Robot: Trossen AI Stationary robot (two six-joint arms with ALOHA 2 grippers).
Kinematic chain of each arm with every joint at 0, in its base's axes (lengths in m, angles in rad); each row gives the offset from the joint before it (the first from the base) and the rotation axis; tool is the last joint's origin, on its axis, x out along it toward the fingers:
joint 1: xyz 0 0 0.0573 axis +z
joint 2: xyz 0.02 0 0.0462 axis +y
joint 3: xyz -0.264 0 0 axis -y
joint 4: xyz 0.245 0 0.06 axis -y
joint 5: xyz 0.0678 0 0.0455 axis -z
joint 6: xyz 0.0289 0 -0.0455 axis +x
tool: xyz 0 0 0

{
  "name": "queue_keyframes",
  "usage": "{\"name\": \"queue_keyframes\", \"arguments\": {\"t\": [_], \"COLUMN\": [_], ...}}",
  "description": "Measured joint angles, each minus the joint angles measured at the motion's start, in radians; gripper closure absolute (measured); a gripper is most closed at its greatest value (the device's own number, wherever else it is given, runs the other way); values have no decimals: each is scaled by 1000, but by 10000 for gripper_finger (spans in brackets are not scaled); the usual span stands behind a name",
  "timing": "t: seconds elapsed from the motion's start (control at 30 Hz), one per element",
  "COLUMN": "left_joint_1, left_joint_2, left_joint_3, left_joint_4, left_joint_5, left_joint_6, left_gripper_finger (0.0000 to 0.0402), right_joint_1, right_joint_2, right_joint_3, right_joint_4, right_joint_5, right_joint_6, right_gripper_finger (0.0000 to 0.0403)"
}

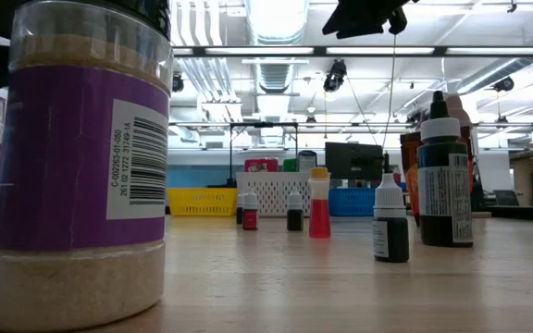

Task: Pick & Place Kitchen Items
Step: Put the purple cereal box into the white basket

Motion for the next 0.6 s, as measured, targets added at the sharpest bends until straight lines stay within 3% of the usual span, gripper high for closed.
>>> {"name": "queue_keyframes", "arguments": {"t": [0.4,0.6], "left_joint_1": [0,0], "left_joint_2": [-9,-14], "left_joint_3": [-47,-47], "left_joint_4": [67,69], "left_joint_5": [-1,-4], "left_joint_6": [8,13], "left_gripper_finger": [115,136], "right_joint_1": [0,0], "right_joint_2": [0,0], "right_joint_3": [0,0], "right_joint_4": [0,0], "right_joint_5": [0,0], "right_joint_6": [-2,-2], "right_gripper_finger": [197,210]}}
